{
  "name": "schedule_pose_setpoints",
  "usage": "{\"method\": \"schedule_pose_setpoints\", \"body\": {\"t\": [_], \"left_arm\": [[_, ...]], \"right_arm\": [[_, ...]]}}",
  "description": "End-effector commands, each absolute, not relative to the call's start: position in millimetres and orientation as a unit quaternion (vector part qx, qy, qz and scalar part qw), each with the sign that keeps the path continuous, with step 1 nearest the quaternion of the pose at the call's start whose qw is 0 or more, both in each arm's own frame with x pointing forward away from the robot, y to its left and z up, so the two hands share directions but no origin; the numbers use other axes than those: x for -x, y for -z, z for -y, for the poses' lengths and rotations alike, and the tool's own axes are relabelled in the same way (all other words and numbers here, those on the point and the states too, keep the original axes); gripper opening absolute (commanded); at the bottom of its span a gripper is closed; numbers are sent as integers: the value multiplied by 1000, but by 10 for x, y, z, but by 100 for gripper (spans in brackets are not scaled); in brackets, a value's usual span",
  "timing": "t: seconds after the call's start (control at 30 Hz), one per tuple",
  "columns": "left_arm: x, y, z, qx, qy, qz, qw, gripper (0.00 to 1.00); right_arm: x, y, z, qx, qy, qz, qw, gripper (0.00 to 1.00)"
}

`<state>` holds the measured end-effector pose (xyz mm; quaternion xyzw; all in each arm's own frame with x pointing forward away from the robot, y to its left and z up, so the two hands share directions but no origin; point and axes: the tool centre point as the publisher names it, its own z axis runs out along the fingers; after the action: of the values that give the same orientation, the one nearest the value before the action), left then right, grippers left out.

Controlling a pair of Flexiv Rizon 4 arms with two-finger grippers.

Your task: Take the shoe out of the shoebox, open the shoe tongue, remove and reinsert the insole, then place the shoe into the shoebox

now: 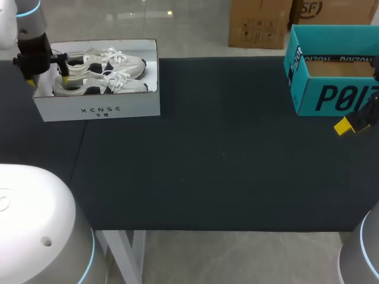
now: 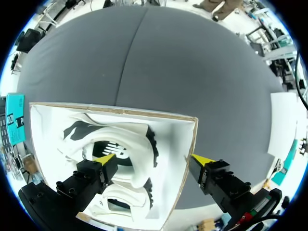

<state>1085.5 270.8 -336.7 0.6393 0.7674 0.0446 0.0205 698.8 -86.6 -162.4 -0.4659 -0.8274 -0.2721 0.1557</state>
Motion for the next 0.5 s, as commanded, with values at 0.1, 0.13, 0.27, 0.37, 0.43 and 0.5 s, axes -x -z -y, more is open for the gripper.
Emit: {"method": "schedule_pose_setpoints", "body": {"t": [0.1,0.13,0.27,0.37,0.43,0.5], "left_arm": [[-10933,3497,-2694,-640,-37,-767,13,100],[-10934,3508,-2690,-640,-36,-767,12,100],[-10953,3543,-2674,-640,-33,-767,10,100],[-10974,3552,-2660,-640,-33,-767,12,100],[-10988,3551,-2652,-641,-32,-767,13,100],[-11001,3556,-2646,-641,-32,-767,13,100]], "right_arm": [[-6990,1627,865,467,271,827,156,100],[-6990,1627,865,467,271,827,156,100],[-6990,1627,865,467,271,827,156,100],[-6990,1627,865,467,271,827,156,100],[-6990,1627,865,467,271,827,156,100],[-6990,1627,865,467,271,827,156,100]]}}
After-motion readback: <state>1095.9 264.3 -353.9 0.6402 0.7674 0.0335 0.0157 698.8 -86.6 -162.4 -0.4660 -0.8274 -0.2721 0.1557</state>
